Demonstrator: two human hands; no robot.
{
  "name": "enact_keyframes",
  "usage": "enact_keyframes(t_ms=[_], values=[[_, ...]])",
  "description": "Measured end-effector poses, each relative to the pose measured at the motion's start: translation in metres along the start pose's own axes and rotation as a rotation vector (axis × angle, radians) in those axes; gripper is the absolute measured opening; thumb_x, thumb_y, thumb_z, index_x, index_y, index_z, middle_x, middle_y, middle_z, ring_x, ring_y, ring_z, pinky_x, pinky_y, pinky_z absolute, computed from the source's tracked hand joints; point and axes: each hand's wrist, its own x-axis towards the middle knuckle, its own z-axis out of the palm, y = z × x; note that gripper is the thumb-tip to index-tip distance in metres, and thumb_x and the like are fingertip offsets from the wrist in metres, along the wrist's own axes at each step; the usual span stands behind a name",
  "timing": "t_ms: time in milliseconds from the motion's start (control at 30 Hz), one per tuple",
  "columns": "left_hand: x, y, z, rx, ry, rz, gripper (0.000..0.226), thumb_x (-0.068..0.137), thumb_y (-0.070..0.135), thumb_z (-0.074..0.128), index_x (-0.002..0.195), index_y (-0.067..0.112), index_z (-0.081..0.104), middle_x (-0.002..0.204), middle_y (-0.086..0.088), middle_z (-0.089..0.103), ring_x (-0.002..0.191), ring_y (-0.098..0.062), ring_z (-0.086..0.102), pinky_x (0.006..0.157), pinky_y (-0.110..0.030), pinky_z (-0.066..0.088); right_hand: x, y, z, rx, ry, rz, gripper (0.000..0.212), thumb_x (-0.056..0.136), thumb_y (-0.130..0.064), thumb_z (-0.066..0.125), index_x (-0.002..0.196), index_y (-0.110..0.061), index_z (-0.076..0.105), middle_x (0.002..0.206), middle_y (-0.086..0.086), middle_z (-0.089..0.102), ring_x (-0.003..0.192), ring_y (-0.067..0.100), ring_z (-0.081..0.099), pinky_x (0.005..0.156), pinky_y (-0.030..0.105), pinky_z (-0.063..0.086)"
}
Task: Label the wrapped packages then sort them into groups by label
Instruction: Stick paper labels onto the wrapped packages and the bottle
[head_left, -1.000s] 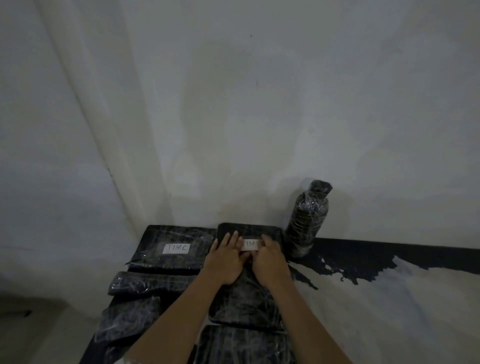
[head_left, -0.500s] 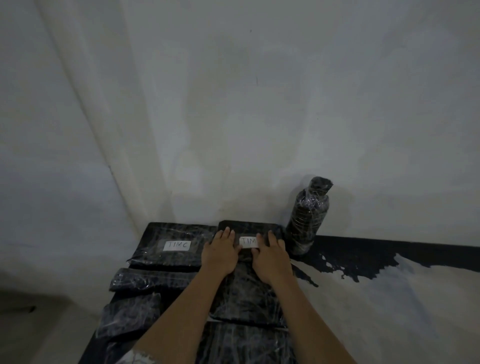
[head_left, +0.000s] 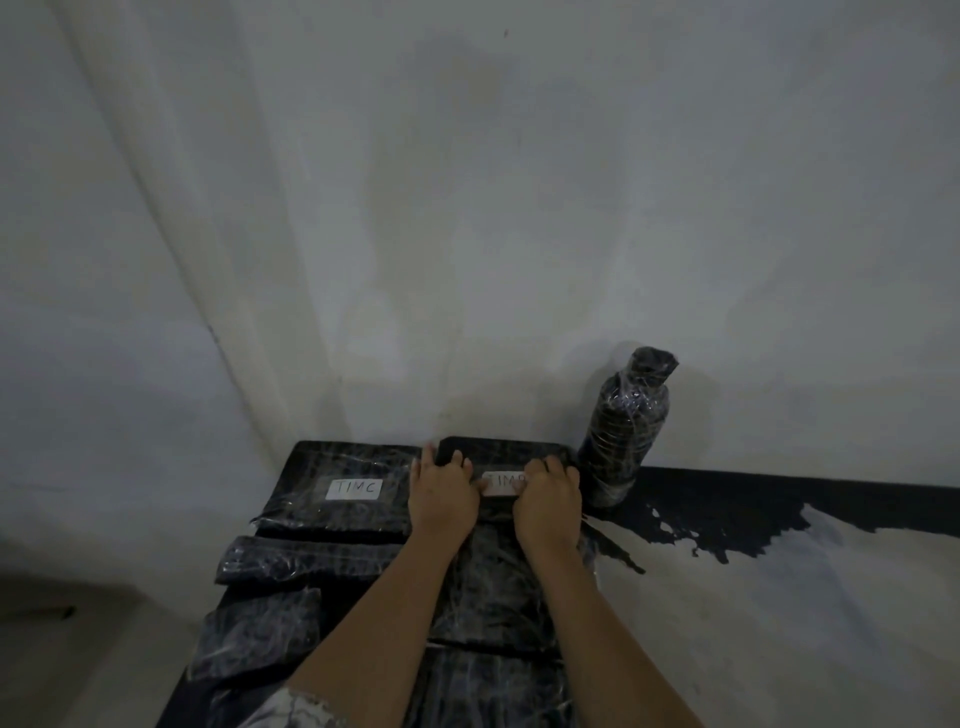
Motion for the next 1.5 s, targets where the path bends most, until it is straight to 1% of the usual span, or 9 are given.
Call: enact_keyframes(t_ms=[167,333,467,700,967,1133,1233,1367,1500], values=[[0.000,0.004,0.000,-0.009,0.009,0.000,0.048,0.101,0.033,0.028,0.142,0.011,0.036,0.153,-0.005,0.032,0.146,-0.034,0.006,0.121,-0.045,0.007,0.000,0.004,0.001,-0.020,-0.008,-0.033,0.034,0.094,-0.008,0.039,0.126,-0.011,0.051,0.130,0.008,0.052,0.119,0.024,0.043,0.100,0.029,0.035],[-0.005,0.004,0.001,0.003,0.058,-0.003,0.051,0.100,0.043,0.022,0.147,0.024,0.026,0.154,-0.001,0.031,0.146,-0.032,0.006,0.119,-0.048,0.000,0.003,-0.004,0.001,-0.035,-0.037,0.000,0.044,0.100,-0.034,0.034,0.139,-0.014,0.038,0.140,0.009,0.042,0.126,0.028,0.038,0.100,0.034,0.035],[-0.002,0.004,-0.003,0.109,0.021,-0.006,0.050,0.100,0.046,0.018,0.146,0.030,0.026,0.152,0.002,0.033,0.147,-0.032,0.005,0.117,-0.053,-0.001,0.009,-0.006,0.003,-0.090,-0.014,-0.005,0.040,0.099,-0.037,0.038,0.126,-0.013,0.054,0.136,0.008,0.046,0.126,0.028,0.038,0.098,0.034,0.036],[0.003,-0.003,-0.001,0.023,-0.014,-0.067,0.046,0.100,0.043,0.023,0.144,0.034,0.030,0.151,0.006,0.035,0.147,-0.029,0.005,0.117,-0.053,0.008,0.013,-0.007,0.000,-0.124,0.008,-0.012,0.027,0.097,-0.010,0.038,0.115,-0.006,0.058,0.127,0.012,0.053,0.122,0.028,0.044,0.097,0.034,0.039],[0.005,-0.014,-0.005,0.031,-0.137,-0.042,0.062,0.090,0.065,0.025,0.146,0.039,0.018,0.155,0.010,0.025,0.147,-0.032,-0.005,0.116,-0.055,0.009,0.002,0.015,0.004,-0.010,-0.030,-0.056,0.040,0.101,-0.019,0.035,0.139,-0.008,0.043,0.146,0.007,0.043,0.133,0.018,0.036,0.110,0.024,0.025],[0.001,-0.012,-0.008,0.041,-0.181,-0.031,0.055,0.098,0.048,0.025,0.149,0.037,0.009,0.159,0.012,0.009,0.146,-0.032,-0.012,0.116,-0.056,0.006,0.004,0.012,-0.001,0.012,-0.043,-0.033,0.040,0.096,-0.004,0.038,0.135,-0.005,0.048,0.144,0.011,0.046,0.128,0.026,0.038,0.108,0.027,0.030],[-0.001,-0.012,-0.010,0.098,-0.201,-0.011,0.053,0.100,0.042,0.023,0.149,0.035,0.004,0.160,0.011,0.002,0.145,-0.034,-0.014,0.117,-0.057,0.005,0.000,0.012,-0.002,-0.006,-0.075,-0.053,0.045,0.096,-0.003,0.036,0.141,-0.004,0.038,0.149,0.010,0.037,0.132,0.027,0.033,0.112,0.029,0.026],[-0.004,-0.013,-0.015,0.198,-0.135,-0.048,0.051,0.097,0.051,0.027,0.145,0.035,0.027,0.158,0.008,0.017,0.146,-0.035,-0.009,0.115,-0.057,0.012,-0.003,0.014,-0.002,-0.043,-0.082,-0.087,0.046,0.095,-0.003,0.039,0.141,-0.002,0.035,0.148,0.012,0.035,0.133,0.027,0.032,0.113,0.029,0.024],[-0.012,-0.011,-0.016,0.190,0.030,-0.064,0.053,0.092,0.058,0.035,0.122,0.024,0.061,0.145,0.001,0.045,0.147,-0.028,-0.002,0.116,-0.049,0.016,-0.001,0.015,-0.005,-0.078,-0.084,-0.104,0.039,0.095,-0.005,0.039,0.135,-0.002,0.042,0.140,0.013,0.042,0.128,0.027,0.036,0.111,0.028,0.026]])
